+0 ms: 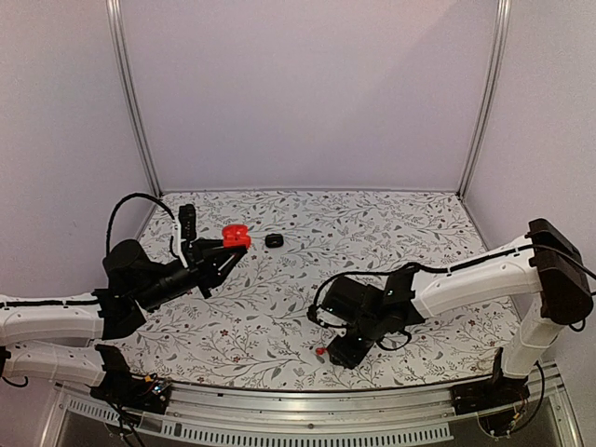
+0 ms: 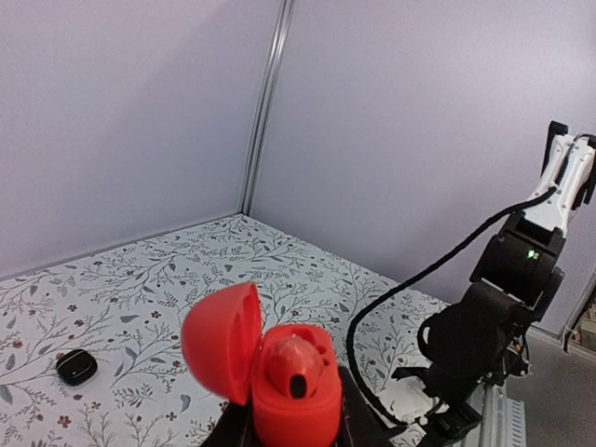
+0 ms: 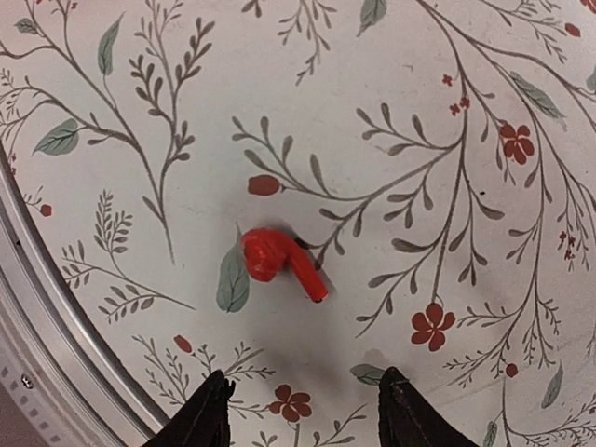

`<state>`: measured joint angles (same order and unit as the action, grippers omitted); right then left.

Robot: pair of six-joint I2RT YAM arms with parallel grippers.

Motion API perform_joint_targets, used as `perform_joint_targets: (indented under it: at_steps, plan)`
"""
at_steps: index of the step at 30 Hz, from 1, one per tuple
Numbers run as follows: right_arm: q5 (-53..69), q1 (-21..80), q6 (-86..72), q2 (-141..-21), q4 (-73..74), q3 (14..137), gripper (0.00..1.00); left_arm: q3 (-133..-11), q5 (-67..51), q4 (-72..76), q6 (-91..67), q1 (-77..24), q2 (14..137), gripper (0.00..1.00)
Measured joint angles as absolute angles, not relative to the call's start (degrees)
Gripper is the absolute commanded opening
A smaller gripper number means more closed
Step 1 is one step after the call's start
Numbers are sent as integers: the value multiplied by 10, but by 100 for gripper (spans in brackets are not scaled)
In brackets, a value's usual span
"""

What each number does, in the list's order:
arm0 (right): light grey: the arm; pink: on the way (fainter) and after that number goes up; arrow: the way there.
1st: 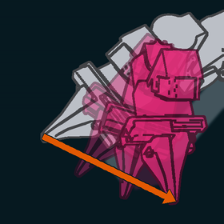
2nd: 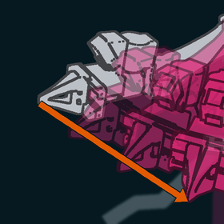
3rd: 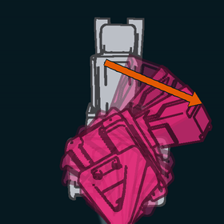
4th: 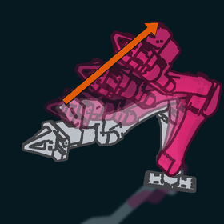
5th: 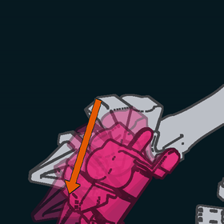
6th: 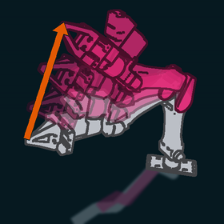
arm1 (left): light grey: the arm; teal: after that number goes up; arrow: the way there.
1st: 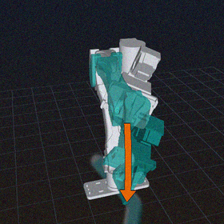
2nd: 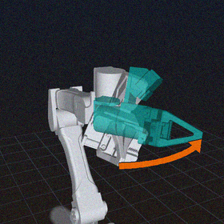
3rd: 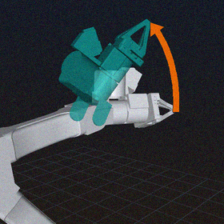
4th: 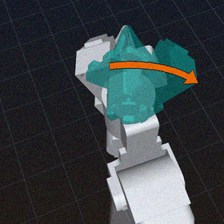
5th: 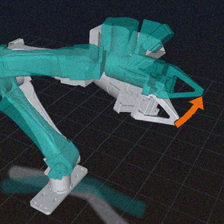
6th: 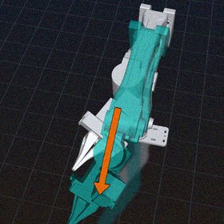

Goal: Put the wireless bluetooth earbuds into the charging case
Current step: Adjust the right earbud at the corner of the board, then pick up the right earbud from the corner of the board.

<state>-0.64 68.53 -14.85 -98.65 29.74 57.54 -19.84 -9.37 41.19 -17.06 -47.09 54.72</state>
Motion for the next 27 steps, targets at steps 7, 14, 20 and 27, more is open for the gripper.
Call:
perform_joint_targets:
  at_steps: [7, 14, 20, 27]
  plan:
    - [13, 694, -29, -1023, 372, 703, 49, -199, -98, 395, -175, -458, 547, 0]
    - [11, 695, 23, -1111, 425, 769, 46, -201, -105, 361, -183, -433, 523, 0]
    - [-5, 695, 32, -1144, 471, 818, 43, -202, -116, 351, -188, -416, 510, 0]
    - [-20, 699, 44, -1164, 492, 833, 37, -202, -120, 349, -190, -415, 507, 0]
